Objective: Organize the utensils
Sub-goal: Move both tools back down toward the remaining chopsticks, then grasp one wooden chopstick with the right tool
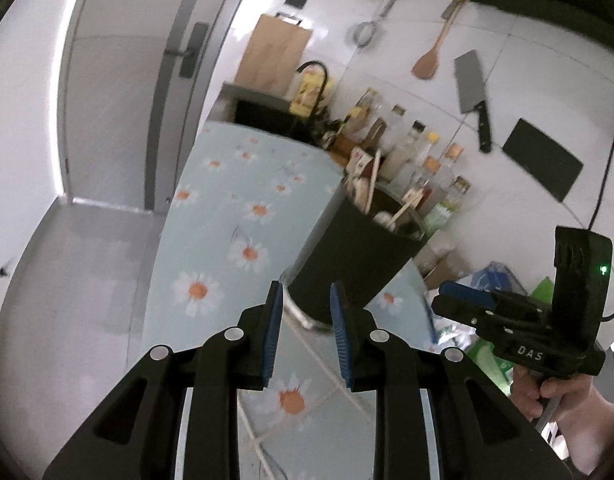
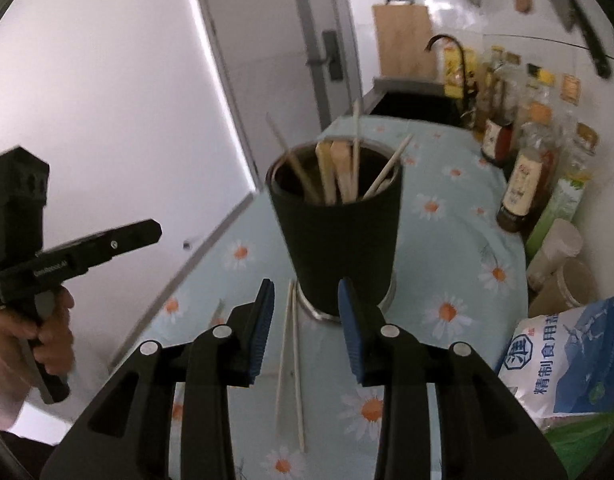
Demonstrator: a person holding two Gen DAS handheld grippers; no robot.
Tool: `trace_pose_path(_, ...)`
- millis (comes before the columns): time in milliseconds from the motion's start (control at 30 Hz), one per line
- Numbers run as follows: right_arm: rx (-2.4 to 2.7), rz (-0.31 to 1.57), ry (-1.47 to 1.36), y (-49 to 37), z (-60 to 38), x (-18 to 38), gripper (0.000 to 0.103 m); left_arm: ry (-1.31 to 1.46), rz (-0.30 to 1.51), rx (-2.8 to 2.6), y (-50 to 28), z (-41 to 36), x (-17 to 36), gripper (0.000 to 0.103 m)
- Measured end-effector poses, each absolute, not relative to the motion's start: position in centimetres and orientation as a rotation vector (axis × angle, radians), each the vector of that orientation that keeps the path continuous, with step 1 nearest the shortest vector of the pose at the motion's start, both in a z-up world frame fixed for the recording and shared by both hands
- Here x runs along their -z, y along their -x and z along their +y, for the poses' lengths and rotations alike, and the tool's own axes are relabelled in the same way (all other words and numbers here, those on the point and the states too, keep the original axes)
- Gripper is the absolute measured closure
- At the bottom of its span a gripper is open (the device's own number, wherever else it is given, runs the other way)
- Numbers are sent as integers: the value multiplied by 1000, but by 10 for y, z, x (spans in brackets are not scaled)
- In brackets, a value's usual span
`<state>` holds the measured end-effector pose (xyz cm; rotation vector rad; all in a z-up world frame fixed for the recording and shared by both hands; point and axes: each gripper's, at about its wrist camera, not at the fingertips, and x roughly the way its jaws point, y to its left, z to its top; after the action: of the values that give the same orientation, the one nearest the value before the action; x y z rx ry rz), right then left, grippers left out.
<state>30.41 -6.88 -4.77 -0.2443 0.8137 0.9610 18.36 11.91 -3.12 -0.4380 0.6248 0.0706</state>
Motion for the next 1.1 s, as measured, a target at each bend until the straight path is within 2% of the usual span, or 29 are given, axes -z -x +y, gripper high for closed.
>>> trace_pose_path(300, -961, 986, 413, -300, -37, 108, 69, 550, 728, -125, -169, 123, 74, 80)
trace_pose_path(433, -938, 1045, 472, -299, -24, 131, 78, 585, 744, -157, -161, 128, 87, 80)
trace_pose_path(1100, -845, 1218, 636, -310, 17, 180, 89, 698, 819, -170, -151, 148, 127, 80)
